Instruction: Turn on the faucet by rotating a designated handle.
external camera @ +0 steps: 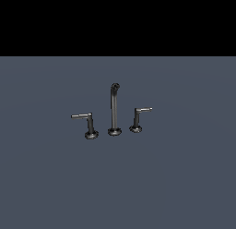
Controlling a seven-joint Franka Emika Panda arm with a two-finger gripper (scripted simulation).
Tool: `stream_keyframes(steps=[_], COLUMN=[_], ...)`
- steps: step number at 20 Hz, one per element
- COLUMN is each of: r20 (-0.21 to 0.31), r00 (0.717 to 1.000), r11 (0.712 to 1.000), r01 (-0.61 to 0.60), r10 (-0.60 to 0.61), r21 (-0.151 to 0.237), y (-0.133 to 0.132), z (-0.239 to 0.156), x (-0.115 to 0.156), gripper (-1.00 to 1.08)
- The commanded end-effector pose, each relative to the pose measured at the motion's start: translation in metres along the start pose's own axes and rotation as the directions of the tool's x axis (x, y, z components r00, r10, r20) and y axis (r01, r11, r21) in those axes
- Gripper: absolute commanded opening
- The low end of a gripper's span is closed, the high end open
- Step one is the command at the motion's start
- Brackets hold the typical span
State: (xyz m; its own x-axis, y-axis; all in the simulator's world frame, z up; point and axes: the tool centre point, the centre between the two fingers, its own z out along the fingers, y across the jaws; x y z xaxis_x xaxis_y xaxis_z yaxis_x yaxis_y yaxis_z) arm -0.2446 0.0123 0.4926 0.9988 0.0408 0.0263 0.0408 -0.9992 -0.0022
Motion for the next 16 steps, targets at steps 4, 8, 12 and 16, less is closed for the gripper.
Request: stream_keyframes(steps=[4, 8, 12, 16], r20=[0.000, 0.001, 0.001, 0.002], r00=[1.000, 0.999, 0.997, 0.989], r11=[1.000, 0.999, 0.997, 0.989], r01=[-0.006, -0.032, -0.080, -0.148], r10=[0.006, 0.032, 0.080, 0.148], r21=[0.000, 0.000, -0.001, -0.001], y=[0.000, -0.002, -0.005, -0.008], z=[0.002, 0.010, 0.024, 0.045], x=[0.001, 0.008, 0.019, 0.035], gripper=[-1.00, -1.00, -1.00, -1.00])
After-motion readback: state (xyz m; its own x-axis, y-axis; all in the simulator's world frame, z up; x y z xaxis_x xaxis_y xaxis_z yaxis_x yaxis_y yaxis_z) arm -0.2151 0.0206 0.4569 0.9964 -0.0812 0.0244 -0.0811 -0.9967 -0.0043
